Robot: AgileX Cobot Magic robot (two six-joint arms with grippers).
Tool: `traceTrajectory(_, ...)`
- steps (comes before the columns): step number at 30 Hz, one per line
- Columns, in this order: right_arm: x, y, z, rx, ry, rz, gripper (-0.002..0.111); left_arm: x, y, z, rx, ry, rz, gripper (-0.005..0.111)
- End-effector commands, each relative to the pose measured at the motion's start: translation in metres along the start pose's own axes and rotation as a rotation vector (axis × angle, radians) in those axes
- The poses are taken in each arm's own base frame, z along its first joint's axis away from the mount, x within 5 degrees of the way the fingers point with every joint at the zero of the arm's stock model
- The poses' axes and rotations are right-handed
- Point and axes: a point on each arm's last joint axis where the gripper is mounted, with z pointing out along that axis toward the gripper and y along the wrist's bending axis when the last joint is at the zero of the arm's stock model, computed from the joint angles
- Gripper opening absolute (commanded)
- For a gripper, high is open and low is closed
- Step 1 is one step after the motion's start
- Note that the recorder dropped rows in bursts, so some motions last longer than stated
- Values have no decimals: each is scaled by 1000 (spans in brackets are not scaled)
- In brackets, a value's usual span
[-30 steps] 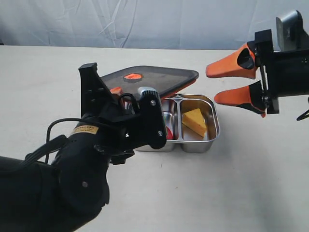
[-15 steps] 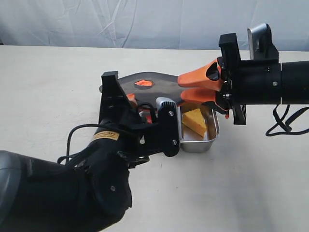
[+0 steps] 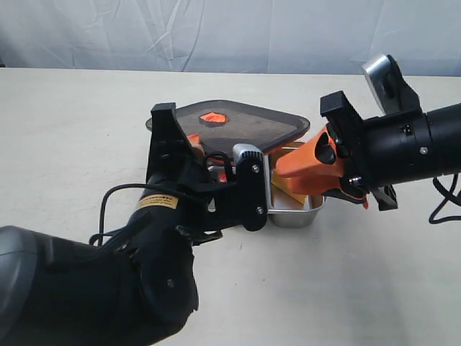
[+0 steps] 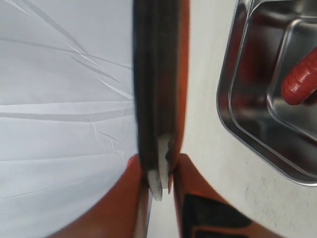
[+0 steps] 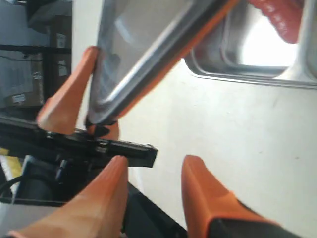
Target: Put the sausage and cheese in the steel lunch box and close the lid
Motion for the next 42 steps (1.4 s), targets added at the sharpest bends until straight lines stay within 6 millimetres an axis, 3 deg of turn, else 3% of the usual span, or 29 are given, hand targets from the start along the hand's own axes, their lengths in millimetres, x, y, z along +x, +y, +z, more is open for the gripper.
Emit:
traceTrajectory(1,-3,0,-4,27,-67,39,36,-3,2,-1,-20,-5,35,0)
traceTrajectory(5,-15,-1,-5,30,-197,90,36,-3,2,-1,-20,-5,35,0)
traceTrajectory(12,-18,6,-5,-64,-227,156,36,-7,-2,-1,32,-44,35,0)
traceTrajectory(20,-5,8,4,-9,-116,60,36,-17,8,0,5,-44,-16,0)
traceTrajectory(29,12,14,-11,82,-74,-48,36,-15,9,0,-6,-21,-23,0)
traceTrajectory(37,1,20,-20,56,-257,56,36,-15,5,0,39,-22,-36,0)
traceTrajectory(42,-5,16,-13,33,-259,122,36,-16,5,0,42,-30,-33,0)
